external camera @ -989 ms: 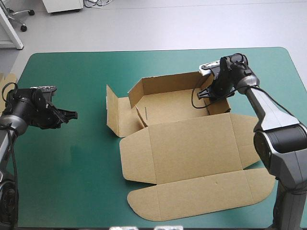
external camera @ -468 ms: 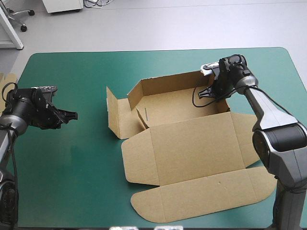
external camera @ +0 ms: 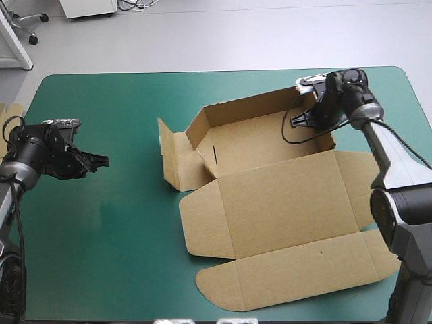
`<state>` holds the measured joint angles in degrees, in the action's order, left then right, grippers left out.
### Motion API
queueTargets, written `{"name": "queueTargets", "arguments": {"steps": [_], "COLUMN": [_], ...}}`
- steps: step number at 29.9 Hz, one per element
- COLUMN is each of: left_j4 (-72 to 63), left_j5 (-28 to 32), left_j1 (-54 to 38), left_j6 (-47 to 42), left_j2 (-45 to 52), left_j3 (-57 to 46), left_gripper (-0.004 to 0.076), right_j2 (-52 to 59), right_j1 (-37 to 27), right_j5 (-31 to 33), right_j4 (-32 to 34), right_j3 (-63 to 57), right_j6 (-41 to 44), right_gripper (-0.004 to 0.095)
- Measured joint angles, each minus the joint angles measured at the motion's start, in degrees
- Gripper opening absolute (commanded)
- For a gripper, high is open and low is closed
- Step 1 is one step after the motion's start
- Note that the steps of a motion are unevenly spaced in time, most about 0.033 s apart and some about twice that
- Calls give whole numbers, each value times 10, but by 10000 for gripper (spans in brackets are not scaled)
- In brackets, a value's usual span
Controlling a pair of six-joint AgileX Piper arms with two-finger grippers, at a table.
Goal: Fold the box
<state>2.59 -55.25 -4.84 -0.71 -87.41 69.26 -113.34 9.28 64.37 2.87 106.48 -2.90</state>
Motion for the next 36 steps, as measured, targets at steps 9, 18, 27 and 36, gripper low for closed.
{"name": "queueTargets", "arguments": {"steps": [9, 18, 27, 36], "left_j4": [-80, -160, -470, -740], "left_j5": [64, 117, 142, 37], "left_j1": [0, 0, 0, 0], "left_j6": [13, 65, 304, 514], "left_j2": [-50, -112, -132, -144], "left_j3": [0, 0, 0, 0], "left_gripper": [68, 68, 68, 68], "right_j2": [69, 108, 112, 112], "right_j1": [-48, -55, -55, -57], "right_j5": [0, -12, -13, -15], "right_j4": [-97, -165, -200, -197], "right_j3": [0, 0, 0, 0], "right_j6": [-49, -70, -76, -80], "right_gripper": [-32, -32, -32, -32]}}
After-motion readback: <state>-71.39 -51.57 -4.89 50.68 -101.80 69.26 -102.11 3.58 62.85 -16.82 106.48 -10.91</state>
